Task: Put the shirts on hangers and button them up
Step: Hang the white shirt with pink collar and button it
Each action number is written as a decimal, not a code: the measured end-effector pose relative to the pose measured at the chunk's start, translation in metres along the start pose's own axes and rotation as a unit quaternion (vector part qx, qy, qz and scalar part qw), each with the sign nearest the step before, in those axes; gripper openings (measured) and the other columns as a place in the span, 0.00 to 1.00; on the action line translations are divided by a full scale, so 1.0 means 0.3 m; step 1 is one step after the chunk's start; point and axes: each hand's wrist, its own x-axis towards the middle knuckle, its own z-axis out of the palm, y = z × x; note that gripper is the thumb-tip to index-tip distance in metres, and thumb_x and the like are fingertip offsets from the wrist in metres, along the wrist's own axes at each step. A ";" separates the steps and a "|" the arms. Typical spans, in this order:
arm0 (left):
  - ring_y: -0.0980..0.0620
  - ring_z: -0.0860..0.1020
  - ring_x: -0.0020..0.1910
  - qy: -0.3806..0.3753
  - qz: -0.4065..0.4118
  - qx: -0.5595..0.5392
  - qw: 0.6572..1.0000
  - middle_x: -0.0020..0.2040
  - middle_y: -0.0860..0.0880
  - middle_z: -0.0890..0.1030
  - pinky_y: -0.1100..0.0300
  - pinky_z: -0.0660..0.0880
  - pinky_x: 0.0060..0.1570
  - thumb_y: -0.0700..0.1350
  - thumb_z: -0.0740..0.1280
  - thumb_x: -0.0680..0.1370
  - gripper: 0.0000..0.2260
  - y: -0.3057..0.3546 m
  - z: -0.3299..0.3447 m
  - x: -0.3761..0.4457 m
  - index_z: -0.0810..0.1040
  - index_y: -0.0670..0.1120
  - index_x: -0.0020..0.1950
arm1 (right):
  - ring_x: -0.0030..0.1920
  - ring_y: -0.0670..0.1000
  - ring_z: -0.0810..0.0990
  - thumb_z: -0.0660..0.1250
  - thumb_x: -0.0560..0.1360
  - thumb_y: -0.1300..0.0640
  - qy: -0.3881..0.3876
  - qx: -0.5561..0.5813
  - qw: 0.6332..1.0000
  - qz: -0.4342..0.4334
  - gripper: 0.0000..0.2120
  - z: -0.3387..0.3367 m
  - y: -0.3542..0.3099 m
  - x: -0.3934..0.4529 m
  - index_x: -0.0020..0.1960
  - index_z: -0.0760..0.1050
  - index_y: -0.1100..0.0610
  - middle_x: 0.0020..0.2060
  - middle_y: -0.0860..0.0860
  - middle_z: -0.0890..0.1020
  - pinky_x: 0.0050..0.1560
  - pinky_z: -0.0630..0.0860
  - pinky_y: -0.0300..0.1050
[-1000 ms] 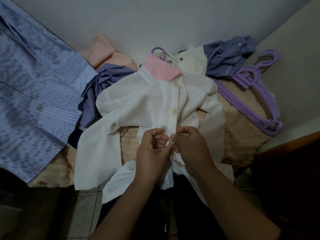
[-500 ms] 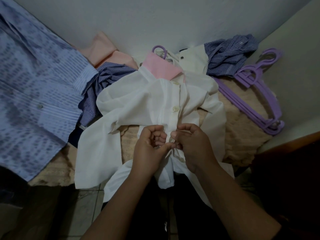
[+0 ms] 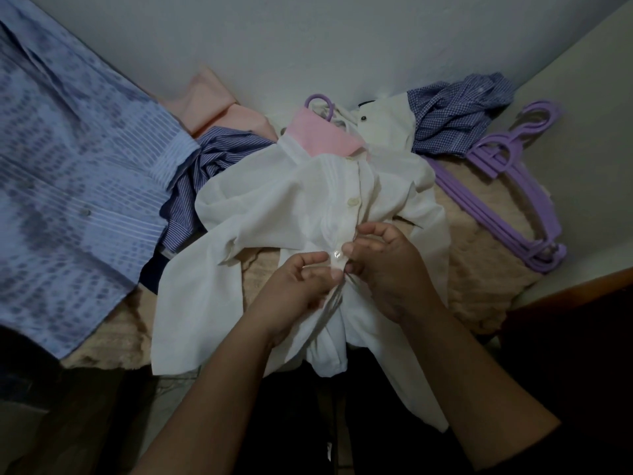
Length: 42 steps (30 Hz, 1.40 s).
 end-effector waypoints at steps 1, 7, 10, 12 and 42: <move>0.53 0.80 0.39 -0.014 0.010 0.037 0.999 0.43 0.45 0.84 0.63 0.75 0.37 0.36 0.73 0.71 0.17 0.008 0.004 -0.002 0.75 0.42 0.58 | 0.28 0.47 0.76 0.65 0.72 0.73 -0.007 0.015 1.000 0.004 0.13 0.000 -0.011 0.004 0.48 0.70 0.56 0.30 0.49 0.80 0.31 0.75 0.38; 0.51 0.80 0.38 0.067 0.075 -0.002 0.995 0.39 0.48 0.84 0.57 0.73 0.39 0.35 0.71 0.72 0.14 0.059 0.027 0.016 0.74 0.45 0.56 | 0.44 0.51 0.83 0.67 0.71 0.71 -0.081 -0.051 0.993 0.068 0.14 -0.036 -0.036 0.012 0.52 0.72 0.56 0.43 0.52 0.84 0.46 0.79 0.45; 0.53 0.81 0.35 0.077 0.103 -0.036 0.991 0.35 0.50 0.83 0.58 0.77 0.37 0.34 0.70 0.73 0.13 0.085 0.040 0.015 0.69 0.47 0.50 | 0.50 0.55 0.83 0.69 0.73 0.64 -0.122 -0.140 0.976 0.111 0.07 -0.055 -0.028 -0.006 0.50 0.78 0.59 0.47 0.56 0.84 0.54 0.78 0.50; 0.54 0.80 0.33 0.073 0.125 -0.032 0.989 0.32 0.51 0.82 0.59 0.76 0.35 0.34 0.70 0.72 0.14 0.093 0.045 0.007 0.67 0.47 0.45 | 0.50 0.54 0.83 0.69 0.74 0.60 -0.105 -0.185 0.970 0.117 0.03 -0.051 -0.023 -0.021 0.47 0.80 0.55 0.45 0.53 0.85 0.56 0.78 0.50; 0.51 0.79 0.40 -0.005 0.082 0.071 0.994 0.37 0.44 0.83 0.65 0.77 0.44 0.30 0.68 0.72 0.17 0.104 0.023 -0.061 0.81 0.48 0.54 | 0.35 0.46 0.80 0.71 0.70 0.66 0.027 -0.159 0.987 -0.004 0.08 -0.028 -0.032 -0.068 0.44 0.78 0.55 0.34 0.50 0.81 0.34 0.76 0.40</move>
